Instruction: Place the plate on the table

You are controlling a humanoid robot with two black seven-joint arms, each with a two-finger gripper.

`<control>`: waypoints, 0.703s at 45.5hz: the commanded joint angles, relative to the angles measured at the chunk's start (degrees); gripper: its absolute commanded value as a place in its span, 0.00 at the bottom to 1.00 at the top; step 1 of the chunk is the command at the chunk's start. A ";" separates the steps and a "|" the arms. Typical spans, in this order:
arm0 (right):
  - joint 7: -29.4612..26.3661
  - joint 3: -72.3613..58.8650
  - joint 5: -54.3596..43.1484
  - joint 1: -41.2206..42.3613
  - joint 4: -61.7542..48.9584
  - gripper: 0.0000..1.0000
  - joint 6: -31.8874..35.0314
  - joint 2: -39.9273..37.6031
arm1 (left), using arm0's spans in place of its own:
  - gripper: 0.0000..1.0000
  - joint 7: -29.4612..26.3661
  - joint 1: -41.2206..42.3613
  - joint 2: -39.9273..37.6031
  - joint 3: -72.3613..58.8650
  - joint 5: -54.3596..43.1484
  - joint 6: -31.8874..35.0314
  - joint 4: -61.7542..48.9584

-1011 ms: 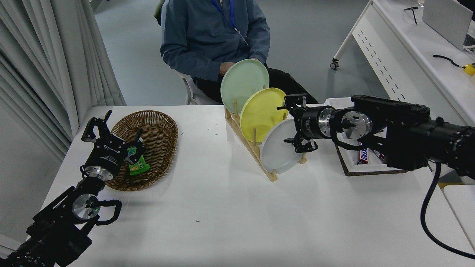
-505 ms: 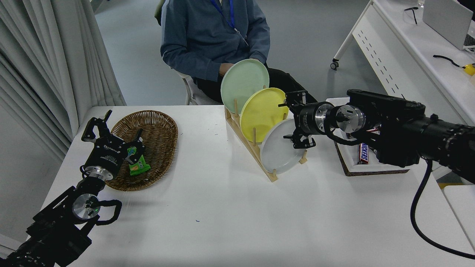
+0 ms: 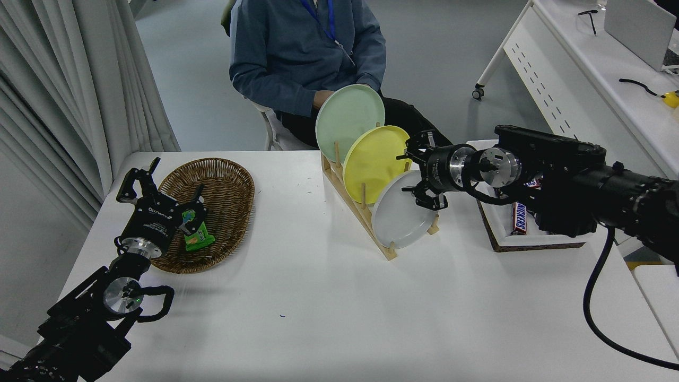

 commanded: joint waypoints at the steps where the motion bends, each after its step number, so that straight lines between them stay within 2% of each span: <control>1: -1.02 0.10 -0.35 0.11 -0.06 0.50 0.28 -0.03 | 1.00 0.00 0.01 0.00 0.00 0.00 0.00 -0.02; 14: -1.02 2.30 -4.03 0.11 -0.15 0.50 0.71 -0.03 | 1.00 0.00 0.01 0.00 0.00 0.00 0.00 -0.02; 22: -1.02 3.18 -5.71 -0.15 -0.33 0.41 2.30 -0.21 | 1.00 0.00 0.01 0.00 0.00 0.00 0.00 -0.02; 32: -1.11 3.62 -7.03 -0.24 -2.17 0.40 2.30 -0.03 | 1.00 0.00 0.01 0.00 0.00 0.00 0.00 -0.02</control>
